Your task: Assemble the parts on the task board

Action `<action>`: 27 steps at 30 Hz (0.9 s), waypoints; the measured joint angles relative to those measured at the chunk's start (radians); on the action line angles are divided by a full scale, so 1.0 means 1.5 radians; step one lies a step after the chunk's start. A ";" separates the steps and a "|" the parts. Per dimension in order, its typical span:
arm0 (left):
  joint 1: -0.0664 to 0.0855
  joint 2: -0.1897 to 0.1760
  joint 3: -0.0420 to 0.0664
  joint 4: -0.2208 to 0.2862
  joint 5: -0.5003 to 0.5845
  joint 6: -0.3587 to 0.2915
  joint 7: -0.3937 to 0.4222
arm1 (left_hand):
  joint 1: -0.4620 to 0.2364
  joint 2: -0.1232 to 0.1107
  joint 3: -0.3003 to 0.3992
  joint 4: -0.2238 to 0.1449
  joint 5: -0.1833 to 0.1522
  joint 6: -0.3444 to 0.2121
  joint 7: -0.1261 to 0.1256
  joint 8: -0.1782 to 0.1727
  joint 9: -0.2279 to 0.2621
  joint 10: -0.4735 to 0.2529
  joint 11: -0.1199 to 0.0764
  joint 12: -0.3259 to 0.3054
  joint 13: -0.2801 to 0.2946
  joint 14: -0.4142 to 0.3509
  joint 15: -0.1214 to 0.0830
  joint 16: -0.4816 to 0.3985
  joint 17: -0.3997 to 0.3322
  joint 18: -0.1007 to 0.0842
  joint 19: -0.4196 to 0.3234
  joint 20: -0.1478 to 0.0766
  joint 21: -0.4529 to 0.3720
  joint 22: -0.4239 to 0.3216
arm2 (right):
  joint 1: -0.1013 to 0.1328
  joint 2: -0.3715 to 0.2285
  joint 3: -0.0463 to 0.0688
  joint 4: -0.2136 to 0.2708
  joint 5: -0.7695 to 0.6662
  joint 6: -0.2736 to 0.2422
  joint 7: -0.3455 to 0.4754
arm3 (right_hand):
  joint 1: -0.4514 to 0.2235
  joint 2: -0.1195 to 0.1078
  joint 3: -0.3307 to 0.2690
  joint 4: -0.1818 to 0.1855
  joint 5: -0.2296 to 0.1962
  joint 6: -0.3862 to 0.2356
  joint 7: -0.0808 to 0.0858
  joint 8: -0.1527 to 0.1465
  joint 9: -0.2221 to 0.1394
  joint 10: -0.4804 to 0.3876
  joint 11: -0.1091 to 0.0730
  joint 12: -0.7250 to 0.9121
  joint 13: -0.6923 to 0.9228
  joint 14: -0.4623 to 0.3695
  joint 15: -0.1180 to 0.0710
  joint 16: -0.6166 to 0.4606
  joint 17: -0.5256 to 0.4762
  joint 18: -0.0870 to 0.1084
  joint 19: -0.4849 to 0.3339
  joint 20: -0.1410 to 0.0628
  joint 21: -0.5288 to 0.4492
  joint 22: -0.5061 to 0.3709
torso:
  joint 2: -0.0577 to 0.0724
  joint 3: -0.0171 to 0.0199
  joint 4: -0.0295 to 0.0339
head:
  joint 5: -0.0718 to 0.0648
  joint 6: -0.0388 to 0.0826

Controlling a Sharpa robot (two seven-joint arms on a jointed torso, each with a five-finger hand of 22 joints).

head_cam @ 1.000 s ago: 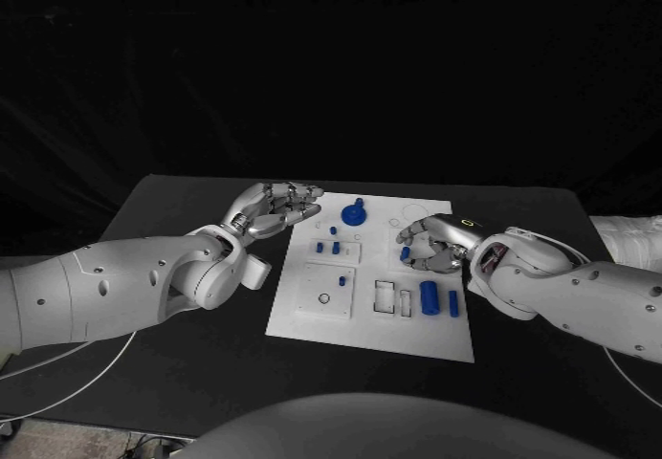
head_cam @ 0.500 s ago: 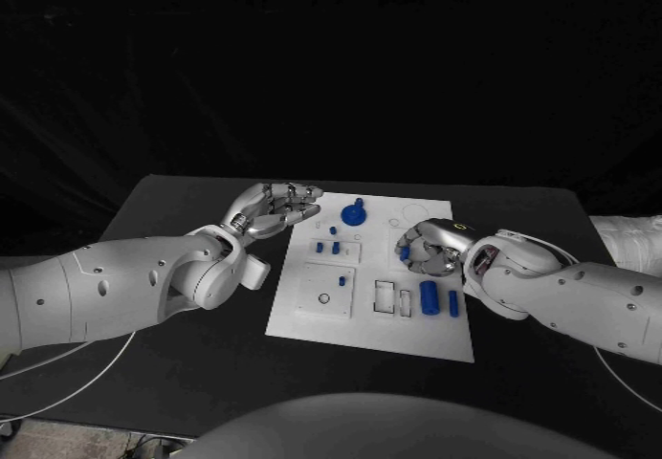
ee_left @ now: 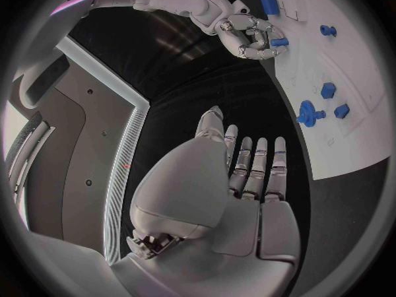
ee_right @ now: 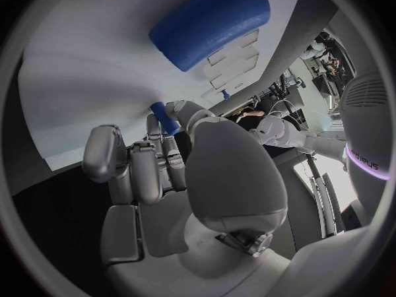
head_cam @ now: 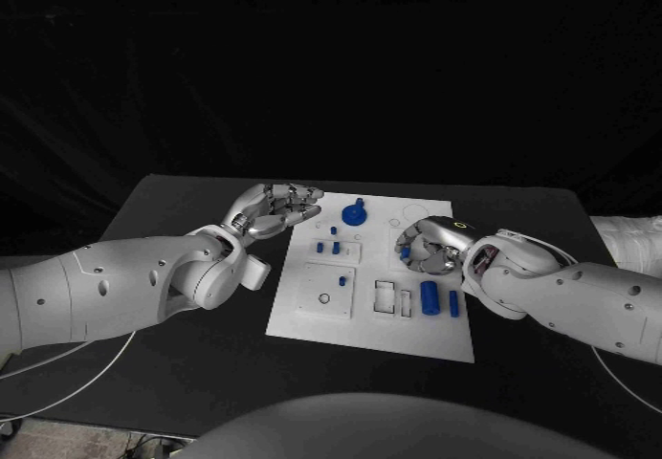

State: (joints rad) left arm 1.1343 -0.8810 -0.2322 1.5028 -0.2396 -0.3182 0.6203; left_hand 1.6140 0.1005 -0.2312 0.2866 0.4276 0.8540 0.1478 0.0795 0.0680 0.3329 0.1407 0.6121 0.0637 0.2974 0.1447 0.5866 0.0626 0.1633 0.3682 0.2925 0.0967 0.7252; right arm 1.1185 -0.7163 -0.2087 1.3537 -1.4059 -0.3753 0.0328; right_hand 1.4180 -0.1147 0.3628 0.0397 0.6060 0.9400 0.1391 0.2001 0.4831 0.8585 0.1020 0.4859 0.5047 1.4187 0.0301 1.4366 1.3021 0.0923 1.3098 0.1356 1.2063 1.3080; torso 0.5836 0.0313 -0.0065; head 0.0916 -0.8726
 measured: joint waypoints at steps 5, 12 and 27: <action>0.000 0.000 0.000 0.000 -0.001 0.001 -0.002 | 0.004 0.000 0.000 0.000 0.003 0.000 0.000 0.003 0.000 0.000 0.000 0.000 0.000 0.000 0.000 0.000 0.000 0.000 0.000 0.000 0.000 -0.001 | 0.000 -0.001 0.000 0.002 0.000 -0.006 0.002 | 0.004 0.004 -0.001 -0.009 -0.003 0.005 0.002 0.011 0.015 0.011 0.006 0.003 -0.003 0.006 -0.006 0.001 0.003 0.000 0.005 -0.005 0.010 0.000 | 0.000 0.0000 -0.0001 | 0.000 0.000; 0.000 0.000 0.000 0.000 -0.002 0.002 -0.006 | 0.007 0.002 0.002 0.002 0.003 0.000 0.000 0.003 0.000 0.000 0.000 0.000 0.000 0.002 0.002 0.000 0.000 0.000 0.005 0.000 0.000 -0.002 | 0.003 -0.010 0.000 0.019 0.000 -0.025 0.005 | 0.006 0.006 -0.001 -0.015 -0.004 0.016 0.000 0.023 0.031 0.019 0.014 0.006 -0.008 0.011 -0.011 0.006 0.004 0.000 0.011 -0.011 0.021 0.000 | 0.000 0.0000 -0.0001 | 0.002 0.000; -0.001 0.001 0.000 -0.002 -0.004 0.003 -0.013 | 0.012 0.002 0.004 0.000 0.003 0.000 0.000 0.003 0.000 0.000 0.000 0.003 0.000 0.002 0.002 0.000 0.000 0.000 0.005 0.000 0.003 -0.004 | 0.069 -0.060 0.001 0.151 0.015 -0.031 0.001 | 0.007 0.007 -0.004 -0.017 -0.011 0.022 -0.001 0.029 0.041 0.024 0.018 0.006 -0.013 0.013 -0.013 0.008 0.004 0.000 0.015 -0.011 0.028 0.000 | -0.001 -0.0001 -0.0003 | 0.012 0.000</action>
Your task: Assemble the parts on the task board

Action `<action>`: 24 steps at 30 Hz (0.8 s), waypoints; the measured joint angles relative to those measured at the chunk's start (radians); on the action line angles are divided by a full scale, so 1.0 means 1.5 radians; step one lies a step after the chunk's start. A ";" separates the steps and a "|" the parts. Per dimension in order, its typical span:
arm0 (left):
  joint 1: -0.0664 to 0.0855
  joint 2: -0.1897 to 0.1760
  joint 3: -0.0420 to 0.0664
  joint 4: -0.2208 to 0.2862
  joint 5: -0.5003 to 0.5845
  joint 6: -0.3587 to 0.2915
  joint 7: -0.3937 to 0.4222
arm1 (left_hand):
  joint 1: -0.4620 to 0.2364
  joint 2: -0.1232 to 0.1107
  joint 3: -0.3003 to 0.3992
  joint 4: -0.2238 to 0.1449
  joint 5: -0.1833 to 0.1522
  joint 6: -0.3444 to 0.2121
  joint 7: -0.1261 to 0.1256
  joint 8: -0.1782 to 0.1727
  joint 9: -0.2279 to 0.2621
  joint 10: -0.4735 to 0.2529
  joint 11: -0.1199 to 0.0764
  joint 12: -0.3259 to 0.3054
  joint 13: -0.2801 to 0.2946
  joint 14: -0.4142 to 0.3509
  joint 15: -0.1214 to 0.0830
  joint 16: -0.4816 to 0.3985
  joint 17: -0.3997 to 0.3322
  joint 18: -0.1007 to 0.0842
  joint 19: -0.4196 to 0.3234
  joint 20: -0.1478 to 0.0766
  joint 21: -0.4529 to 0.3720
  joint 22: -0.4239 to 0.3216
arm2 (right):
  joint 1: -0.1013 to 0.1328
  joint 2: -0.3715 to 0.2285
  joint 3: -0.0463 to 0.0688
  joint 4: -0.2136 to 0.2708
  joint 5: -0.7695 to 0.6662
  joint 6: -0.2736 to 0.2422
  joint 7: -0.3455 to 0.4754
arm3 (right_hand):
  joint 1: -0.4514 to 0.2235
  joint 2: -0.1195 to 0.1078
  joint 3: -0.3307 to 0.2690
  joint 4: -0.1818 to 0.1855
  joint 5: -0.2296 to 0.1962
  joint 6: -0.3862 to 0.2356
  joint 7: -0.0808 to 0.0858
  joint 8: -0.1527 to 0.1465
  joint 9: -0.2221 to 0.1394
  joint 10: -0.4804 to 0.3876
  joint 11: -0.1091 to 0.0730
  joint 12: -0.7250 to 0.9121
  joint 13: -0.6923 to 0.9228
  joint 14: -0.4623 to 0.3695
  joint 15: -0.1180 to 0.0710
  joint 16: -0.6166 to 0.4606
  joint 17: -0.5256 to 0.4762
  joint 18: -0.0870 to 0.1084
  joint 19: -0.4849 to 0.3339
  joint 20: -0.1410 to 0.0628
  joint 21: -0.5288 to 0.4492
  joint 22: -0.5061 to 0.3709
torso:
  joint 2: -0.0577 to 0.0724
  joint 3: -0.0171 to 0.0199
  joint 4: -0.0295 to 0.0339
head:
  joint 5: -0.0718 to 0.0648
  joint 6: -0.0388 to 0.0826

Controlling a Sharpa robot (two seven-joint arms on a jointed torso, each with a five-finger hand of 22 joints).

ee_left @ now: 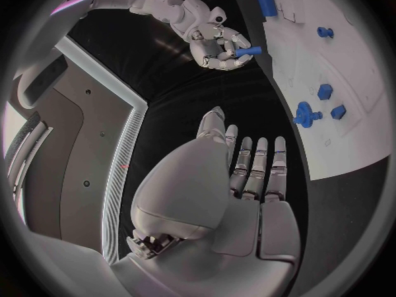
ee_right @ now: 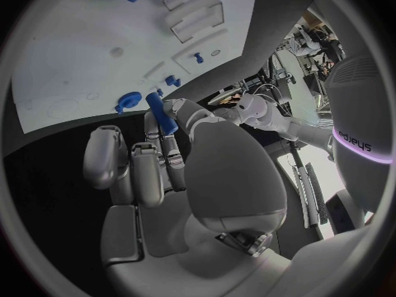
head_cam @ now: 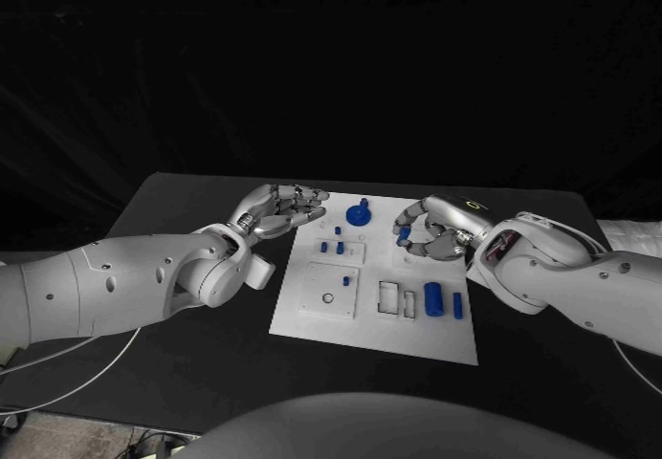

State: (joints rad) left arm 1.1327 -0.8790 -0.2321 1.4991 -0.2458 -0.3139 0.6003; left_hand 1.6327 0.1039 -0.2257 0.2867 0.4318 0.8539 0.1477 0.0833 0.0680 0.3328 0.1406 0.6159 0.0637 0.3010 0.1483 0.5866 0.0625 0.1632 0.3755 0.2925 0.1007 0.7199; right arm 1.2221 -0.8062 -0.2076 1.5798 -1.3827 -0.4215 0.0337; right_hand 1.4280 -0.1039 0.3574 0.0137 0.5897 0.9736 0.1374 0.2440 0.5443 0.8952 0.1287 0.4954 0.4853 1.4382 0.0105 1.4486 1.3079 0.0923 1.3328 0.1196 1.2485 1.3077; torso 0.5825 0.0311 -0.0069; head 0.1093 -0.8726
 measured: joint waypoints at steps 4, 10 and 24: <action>-0.001 0.004 0.000 -0.004 0.000 0.000 -0.001 | 0.000 0.000 0.000 0.000 0.003 0.000 0.000 0.000 0.000 0.000 0.000 0.000 0.000 0.000 0.000 0.000 0.000 0.000 0.000 0.000 0.000 0.000 | 0.005 0.011 0.000 0.027 0.008 0.012 -0.006 | -0.002 0.002 0.001 -0.001 -0.005 0.000 0.000 0.000 0.001 0.000 0.000 0.000 0.000 0.002 -0.002 0.001 0.000 0.000 0.000 0.000 0.000 0.000 | 0.000 0.0001 -0.0001 | 0.005 0.000; -0.003 0.006 0.000 -0.010 0.000 -0.001 0.000 | -0.006 0.006 0.002 0.002 0.003 0.000 0.000 0.000 0.000 0.000 0.000 0.000 0.000 0.000 0.000 0.000 0.000 0.000 0.002 -0.002 0.000 -0.005 | -0.007 0.055 0.000 0.038 0.003 0.037 -0.017 | -0.002 0.002 0.000 -0.004 -0.012 0.000 0.000 0.000 0.002 0.000 0.000 0.000 -0.001 0.002 -0.002 0.000 0.000 0.000 0.000 0.000 0.000 0.000 | 0.000 0.0004 0.0001 | 0.017 0.000; -0.004 -0.008 0.000 -0.019 0.007 -0.025 0.023 | -0.075 0.023 -0.033 0.004 -0.060 0.000 0.000 0.000 0.000 -0.025 -0.008 -0.006 -0.001 -0.088 -0.017 -0.095 -0.008 0.000 -0.090 -0.010 -0.030 -0.102 | -0.059 0.146 0.002 -0.004 -0.040 0.044 -0.024 | -0.002 0.002 0.000 -0.004 -0.015 0.000 0.000 0.000 0.002 0.003 0.000 -0.002 -0.003 0.002 -0.002 0.000 0.000 0.000 0.002 -0.002 0.000 0.000 | 0.001 -0.0005 0.0015 | 0.055 0.000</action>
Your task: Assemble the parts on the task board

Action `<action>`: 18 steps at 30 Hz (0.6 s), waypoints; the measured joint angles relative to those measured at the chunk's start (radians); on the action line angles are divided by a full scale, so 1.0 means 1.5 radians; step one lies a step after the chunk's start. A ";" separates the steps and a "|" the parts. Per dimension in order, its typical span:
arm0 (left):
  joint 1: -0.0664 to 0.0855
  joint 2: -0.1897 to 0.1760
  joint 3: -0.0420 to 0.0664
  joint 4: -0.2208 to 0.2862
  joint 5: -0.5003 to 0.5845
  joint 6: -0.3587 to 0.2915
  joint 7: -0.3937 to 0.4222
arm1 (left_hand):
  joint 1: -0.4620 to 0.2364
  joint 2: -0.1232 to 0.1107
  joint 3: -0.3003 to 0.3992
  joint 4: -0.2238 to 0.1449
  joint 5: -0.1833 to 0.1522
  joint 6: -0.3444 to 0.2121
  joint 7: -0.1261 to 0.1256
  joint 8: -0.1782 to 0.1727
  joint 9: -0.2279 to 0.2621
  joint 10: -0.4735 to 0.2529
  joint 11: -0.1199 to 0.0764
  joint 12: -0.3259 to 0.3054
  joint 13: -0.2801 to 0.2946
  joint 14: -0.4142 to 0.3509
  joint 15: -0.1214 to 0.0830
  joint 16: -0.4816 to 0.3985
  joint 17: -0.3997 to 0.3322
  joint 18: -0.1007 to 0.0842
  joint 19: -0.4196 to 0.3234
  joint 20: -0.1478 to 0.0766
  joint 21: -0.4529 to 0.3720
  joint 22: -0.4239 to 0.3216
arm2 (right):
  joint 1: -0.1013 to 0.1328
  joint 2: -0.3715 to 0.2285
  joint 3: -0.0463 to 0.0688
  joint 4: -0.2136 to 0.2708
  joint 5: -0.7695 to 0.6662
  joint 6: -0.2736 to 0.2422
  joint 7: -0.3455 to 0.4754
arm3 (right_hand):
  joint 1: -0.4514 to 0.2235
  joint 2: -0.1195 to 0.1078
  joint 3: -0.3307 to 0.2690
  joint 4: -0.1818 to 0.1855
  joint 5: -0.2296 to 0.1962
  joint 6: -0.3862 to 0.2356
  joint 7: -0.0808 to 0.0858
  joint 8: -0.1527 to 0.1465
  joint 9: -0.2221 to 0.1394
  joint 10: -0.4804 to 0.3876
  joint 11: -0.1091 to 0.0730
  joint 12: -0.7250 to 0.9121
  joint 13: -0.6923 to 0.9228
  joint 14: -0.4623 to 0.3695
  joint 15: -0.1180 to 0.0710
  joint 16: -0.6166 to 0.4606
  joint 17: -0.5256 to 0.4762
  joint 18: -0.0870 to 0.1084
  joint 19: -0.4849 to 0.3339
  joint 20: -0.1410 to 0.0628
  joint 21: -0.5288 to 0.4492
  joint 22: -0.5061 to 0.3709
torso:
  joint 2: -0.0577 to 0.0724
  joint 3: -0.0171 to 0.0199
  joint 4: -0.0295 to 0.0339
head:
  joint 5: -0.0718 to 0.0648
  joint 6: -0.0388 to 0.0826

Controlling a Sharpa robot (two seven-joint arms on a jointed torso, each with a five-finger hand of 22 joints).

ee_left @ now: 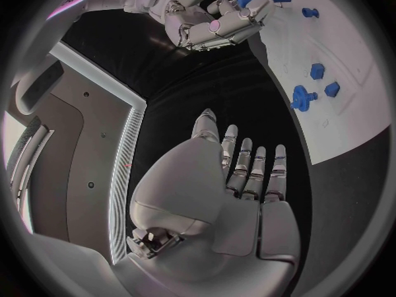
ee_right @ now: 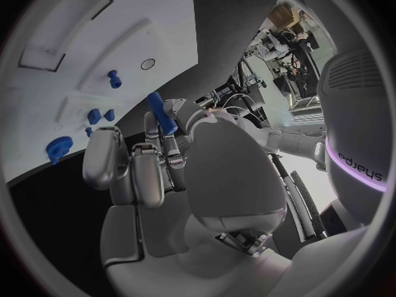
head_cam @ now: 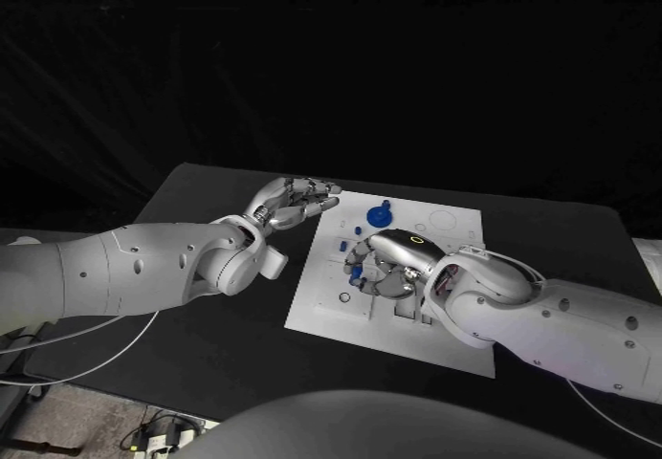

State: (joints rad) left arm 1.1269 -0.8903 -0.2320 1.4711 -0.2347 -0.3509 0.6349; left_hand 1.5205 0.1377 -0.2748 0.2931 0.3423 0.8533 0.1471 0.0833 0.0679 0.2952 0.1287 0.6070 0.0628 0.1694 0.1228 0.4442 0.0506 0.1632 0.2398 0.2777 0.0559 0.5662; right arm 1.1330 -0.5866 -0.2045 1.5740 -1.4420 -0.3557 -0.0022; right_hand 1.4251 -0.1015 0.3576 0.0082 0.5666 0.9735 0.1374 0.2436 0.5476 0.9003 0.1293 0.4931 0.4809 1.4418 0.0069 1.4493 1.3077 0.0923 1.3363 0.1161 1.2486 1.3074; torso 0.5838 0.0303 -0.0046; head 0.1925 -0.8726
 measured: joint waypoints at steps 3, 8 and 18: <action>0.000 -0.002 0.000 0.000 0.004 -0.004 0.004 | -0.011 0.005 -0.005 0.000 -0.014 -0.004 -0.004 0.000 0.000 -0.007 -0.007 -0.002 0.000 -0.017 -0.007 -0.023 -0.001 0.000 -0.018 -0.001 0.000 -0.020 | -0.009 0.015 0.000 -0.010 -0.010 0.000 0.000 | 0.000 0.000 0.001 -0.001 0.000 0.000 0.000 0.000 0.000 0.001 0.000 -0.001 -0.002 0.000 0.000 0.000 0.000 0.000 0.000 0.000 0.000 0.000 | 0.000 0.0000 0.0000 | 0.007 0.000; 0.000 -0.006 0.000 0.001 0.010 -0.010 0.010 | -0.016 0.006 -0.006 -0.001 -0.020 -0.004 -0.004 0.000 0.000 -0.010 -0.005 -0.002 0.000 -0.020 -0.009 -0.027 -0.001 0.000 -0.023 -0.001 0.000 -0.030 | -0.026 0.029 0.001 -0.027 -0.028 -0.001 0.000 | 0.000 0.000 0.002 -0.002 0.000 0.000 0.000 0.000 0.000 0.001 0.000 -0.002 -0.002 0.000 0.000 0.000 0.000 0.000 0.000 0.000 0.000 0.000 | 0.000 0.0000 -0.0003 | 0.014 0.000; 0.000 -0.009 0.000 0.002 0.021 -0.014 0.016 | -0.016 0.006 -0.006 -0.001 -0.020 -0.013 -0.008 0.000 -0.001 -0.036 -0.012 -0.028 -0.001 -0.044 -0.011 -0.059 -0.005 0.000 -0.040 0.002 0.000 -0.049 | -0.051 0.039 0.001 -0.048 -0.065 -0.007 0.004 | 0.000 0.000 0.002 -0.002 -0.001 0.000 0.000 0.000 0.000 0.001 -0.001 -0.004 -0.002 0.000 0.000 0.000 0.000 0.000 0.000 0.000 0.000 0.000 | -0.001 0.0001 -0.0019 | 0.016 0.000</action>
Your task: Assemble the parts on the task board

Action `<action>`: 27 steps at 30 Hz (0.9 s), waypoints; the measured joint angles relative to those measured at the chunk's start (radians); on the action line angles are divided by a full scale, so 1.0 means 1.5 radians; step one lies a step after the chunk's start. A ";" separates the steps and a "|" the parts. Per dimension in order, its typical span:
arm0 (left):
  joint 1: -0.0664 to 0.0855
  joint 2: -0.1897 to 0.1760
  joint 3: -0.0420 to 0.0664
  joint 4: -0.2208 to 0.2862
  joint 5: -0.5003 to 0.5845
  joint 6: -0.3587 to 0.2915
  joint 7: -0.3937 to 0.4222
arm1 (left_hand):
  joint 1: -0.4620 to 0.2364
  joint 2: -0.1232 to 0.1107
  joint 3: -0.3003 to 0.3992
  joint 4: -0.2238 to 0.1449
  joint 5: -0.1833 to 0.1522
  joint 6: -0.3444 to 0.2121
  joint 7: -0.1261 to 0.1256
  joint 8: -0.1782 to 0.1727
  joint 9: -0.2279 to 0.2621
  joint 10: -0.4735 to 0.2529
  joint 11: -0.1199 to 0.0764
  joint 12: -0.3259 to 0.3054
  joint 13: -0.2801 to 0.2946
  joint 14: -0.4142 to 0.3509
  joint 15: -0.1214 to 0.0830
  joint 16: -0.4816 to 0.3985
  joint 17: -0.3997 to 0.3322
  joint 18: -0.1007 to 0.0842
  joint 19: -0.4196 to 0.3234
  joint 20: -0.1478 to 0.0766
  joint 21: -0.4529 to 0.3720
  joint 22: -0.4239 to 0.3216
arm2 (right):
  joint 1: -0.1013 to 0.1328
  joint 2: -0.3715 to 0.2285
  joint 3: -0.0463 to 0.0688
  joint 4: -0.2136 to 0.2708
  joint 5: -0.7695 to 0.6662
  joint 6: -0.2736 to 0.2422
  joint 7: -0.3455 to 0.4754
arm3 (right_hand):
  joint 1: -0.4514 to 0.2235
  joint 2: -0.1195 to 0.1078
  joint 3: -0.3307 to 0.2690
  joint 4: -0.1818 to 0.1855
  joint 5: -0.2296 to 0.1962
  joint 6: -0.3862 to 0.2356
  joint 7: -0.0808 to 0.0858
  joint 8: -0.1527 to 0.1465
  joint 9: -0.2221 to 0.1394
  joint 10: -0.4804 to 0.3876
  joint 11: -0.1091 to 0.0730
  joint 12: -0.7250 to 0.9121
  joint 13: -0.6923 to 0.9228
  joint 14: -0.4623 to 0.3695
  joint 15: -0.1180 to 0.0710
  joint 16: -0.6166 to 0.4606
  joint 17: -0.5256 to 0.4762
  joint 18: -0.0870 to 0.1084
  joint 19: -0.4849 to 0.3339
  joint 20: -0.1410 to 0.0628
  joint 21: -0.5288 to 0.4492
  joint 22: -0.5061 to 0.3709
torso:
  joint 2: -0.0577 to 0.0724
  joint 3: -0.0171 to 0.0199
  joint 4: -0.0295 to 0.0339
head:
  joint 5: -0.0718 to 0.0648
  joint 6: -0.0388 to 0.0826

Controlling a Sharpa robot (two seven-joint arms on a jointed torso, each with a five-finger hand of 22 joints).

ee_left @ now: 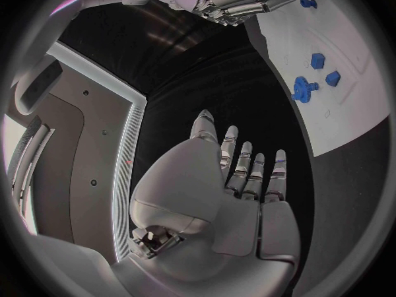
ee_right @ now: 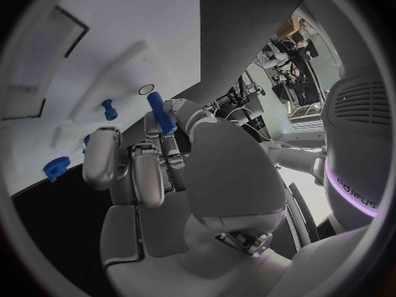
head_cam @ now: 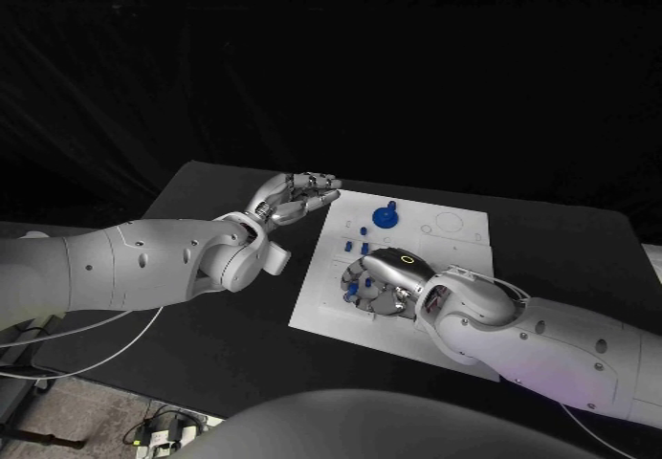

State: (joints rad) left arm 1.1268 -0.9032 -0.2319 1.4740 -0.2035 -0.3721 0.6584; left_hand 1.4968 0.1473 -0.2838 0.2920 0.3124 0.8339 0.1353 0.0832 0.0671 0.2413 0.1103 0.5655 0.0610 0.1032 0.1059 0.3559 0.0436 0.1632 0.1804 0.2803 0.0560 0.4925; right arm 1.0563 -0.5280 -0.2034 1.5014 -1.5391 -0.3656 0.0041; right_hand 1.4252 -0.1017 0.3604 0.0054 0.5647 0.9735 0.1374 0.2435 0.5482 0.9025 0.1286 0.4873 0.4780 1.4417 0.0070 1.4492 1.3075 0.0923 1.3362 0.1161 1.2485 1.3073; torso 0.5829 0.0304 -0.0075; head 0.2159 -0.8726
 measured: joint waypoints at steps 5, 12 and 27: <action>0.000 0.000 0.000 0.002 0.003 0.000 0.000 | 0.000 0.000 0.000 0.000 0.000 0.000 0.000 -0.003 0.000 -0.004 0.001 -0.003 -0.001 -0.004 0.000 -0.003 0.000 0.000 -0.004 -0.001 0.000 -0.002 | -0.007 0.007 0.000 -0.011 -0.011 -0.003 0.004 | 0.000 0.000 0.000 0.000 -0.001 0.000 0.000 0.000 0.000 0.000 0.000 -0.001 0.000 0.000 0.000 0.000 0.000 0.000 0.000 0.000 0.000 0.001 | 0.000 -0.0001 0.0003 | 0.002 0.000; 0.000 0.000 0.000 0.004 0.006 0.001 0.000 | 0.005 0.005 0.000 0.000 0.016 0.000 0.000 -0.003 0.000 -0.004 0.001 -0.003 -0.001 -0.004 0.000 -0.003 0.000 0.000 -0.005 0.000 0.000 -0.003 | -0.012 0.010 0.000 -0.021 -0.019 -0.011 0.011 | 0.000 0.000 0.000 0.000 -0.001 0.000 0.000 0.000 0.000 0.000 0.000 -0.002 0.000 0.000 0.000 0.000 0.000 0.000 0.000 0.000 0.000 0.000 | 0.000 -0.0001 0.0007 | 0.003 0.000; 0.000 0.002 0.000 0.004 0.008 0.006 -0.003 | 0.015 0.008 0.000 0.000 0.030 -0.002 0.002 -0.003 0.000 -0.001 0.004 0.006 0.000 0.001 0.005 0.016 0.001 0.000 -0.005 0.000 0.000 0.001 | -0.017 0.012 0.000 -0.025 -0.029 -0.028 0.024 | -0.002 -0.002 0.003 -0.003 -0.003 -0.004 0.000 0.000 0.000 0.004 -0.004 -0.001 -0.001 0.000 0.000 0.000 0.000 0.000 0.000 0.000 0.000 0.000 | 0.000 -0.0001 0.0006 | 0.006 0.000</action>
State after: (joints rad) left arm 1.1268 -0.9003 -0.2319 1.4805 -0.1922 -0.3629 0.6539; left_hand 1.5195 0.1592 -0.2837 0.2920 0.3573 0.8303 0.1390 0.0793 0.0672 0.2400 0.1159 0.5752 0.0609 0.1044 0.1128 0.3792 0.0456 0.1632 0.1733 0.2802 0.0560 0.4941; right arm 1.0308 -0.5096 -0.2030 1.4637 -1.5820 -0.4081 0.0409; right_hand 1.4222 -0.1047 0.3645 0.0014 0.5595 0.9668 0.1369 0.2435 0.5479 0.9080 0.1230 0.4857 0.4766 1.4417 0.0070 1.4492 1.3079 0.0923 1.3362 0.1162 1.2485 1.3078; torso 0.5830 0.0303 -0.0066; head 0.2245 -0.8726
